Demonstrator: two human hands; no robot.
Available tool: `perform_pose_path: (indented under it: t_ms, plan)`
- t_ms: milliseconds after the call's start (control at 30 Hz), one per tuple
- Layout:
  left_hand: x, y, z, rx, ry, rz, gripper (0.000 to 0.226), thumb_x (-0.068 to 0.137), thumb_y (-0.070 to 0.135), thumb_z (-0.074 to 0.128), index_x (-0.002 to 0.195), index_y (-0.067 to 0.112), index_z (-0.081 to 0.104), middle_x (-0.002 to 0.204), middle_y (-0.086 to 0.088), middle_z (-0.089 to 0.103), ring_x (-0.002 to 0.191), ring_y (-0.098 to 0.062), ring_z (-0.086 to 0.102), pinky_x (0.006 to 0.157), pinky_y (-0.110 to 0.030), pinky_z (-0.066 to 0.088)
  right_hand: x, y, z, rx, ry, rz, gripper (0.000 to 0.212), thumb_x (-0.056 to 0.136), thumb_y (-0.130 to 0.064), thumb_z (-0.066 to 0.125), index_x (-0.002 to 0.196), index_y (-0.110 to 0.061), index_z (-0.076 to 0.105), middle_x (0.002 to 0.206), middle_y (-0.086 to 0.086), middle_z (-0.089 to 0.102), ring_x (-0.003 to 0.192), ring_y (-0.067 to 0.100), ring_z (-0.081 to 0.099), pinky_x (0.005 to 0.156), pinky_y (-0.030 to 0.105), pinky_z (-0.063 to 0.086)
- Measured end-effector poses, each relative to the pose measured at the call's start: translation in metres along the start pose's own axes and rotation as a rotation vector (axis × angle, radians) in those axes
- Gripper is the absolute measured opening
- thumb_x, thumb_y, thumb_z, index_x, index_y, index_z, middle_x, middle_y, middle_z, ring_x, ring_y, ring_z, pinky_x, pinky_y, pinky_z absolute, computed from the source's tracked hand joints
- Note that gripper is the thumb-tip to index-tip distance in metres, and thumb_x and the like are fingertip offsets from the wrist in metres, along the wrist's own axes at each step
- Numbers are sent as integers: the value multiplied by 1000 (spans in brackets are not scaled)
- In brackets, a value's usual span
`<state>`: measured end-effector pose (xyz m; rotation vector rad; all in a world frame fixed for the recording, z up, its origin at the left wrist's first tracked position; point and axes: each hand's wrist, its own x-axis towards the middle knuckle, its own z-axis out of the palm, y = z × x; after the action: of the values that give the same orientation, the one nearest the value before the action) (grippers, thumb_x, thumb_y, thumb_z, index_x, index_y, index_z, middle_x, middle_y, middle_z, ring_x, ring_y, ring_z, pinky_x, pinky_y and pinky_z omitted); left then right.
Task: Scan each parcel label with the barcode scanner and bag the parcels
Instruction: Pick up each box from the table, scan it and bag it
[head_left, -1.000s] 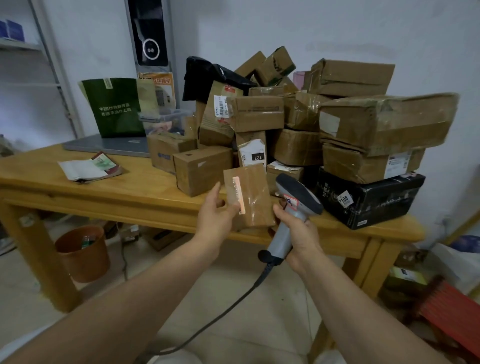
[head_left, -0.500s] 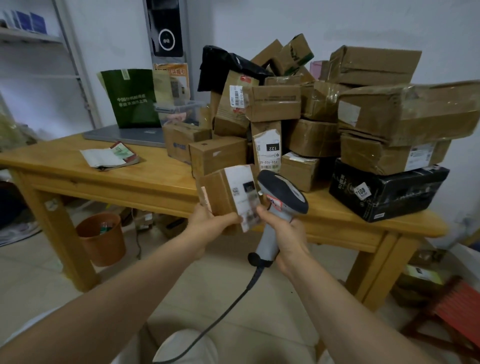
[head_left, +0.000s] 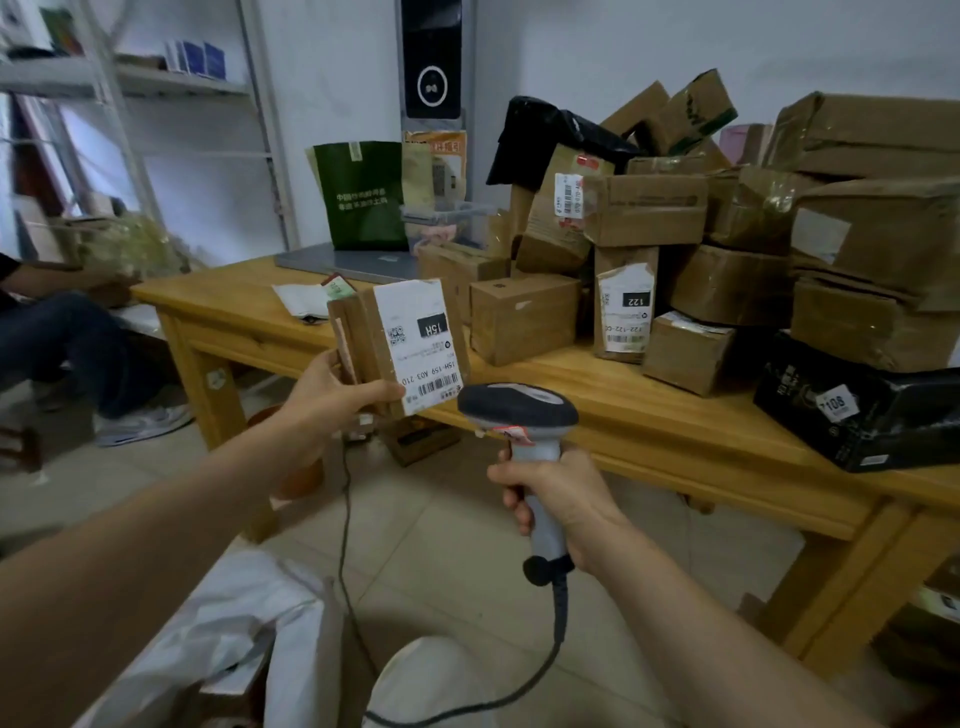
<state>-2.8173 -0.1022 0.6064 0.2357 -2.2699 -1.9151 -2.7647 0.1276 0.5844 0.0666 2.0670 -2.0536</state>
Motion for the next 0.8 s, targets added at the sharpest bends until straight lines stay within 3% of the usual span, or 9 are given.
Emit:
perform_pose_path:
  t_ms: [133, 200, 333, 500, 800]
  plan:
    - [3, -6, -15, 25, 51, 13, 86, 64, 14, 85, 139, 12, 41, 125, -5, 62, 104, -22, 64, 73, -30, 56, -1, -3, 13, -98, -22, 4, 16, 83, 1, 63, 73, -10, 57, 50, 5, 52, 40, 13, 42, 40, 22, 38]
    - [6, -10, -19, 44, 79, 18, 84, 68, 11, 83, 140, 12, 40, 126, -6, 62, 104, -22, 65, 75, -32, 57, -1, -5, 18, -126, -25, 11, 16, 83, 2, 61, 73, -10, 57, 52, 6, 51, 40, 13, 41, 40, 22, 37]
    - [9, -15, -23, 62, 100, 19, 87, 68, 13, 83, 142, 12, 37, 128, -7, 60, 109, -24, 63, 90, -42, 55, -2, -6, 23, -154, -33, 16, 15, 83, 4, 59, 74, -9, 57, 55, 7, 52, 42, 13, 42, 41, 23, 38]
    - [13, -21, -24, 76, 119, 22, 89, 68, 15, 83, 143, 13, 35, 131, -6, 58, 114, -25, 60, 95, -46, 52, -2, -4, 25, -163, -49, -5, 16, 83, 5, 59, 74, -8, 56, 55, 6, 51, 42, 14, 42, 43, 25, 38]
    - [14, -31, -30, 57, 117, 12, 80, 69, 16, 83, 138, 15, 43, 125, -1, 61, 109, -21, 62, 82, -32, 53, 3, 1, 30, -122, -80, 9, 15, 84, 2, 62, 74, -8, 57, 55, 6, 52, 43, 13, 43, 44, 25, 39]
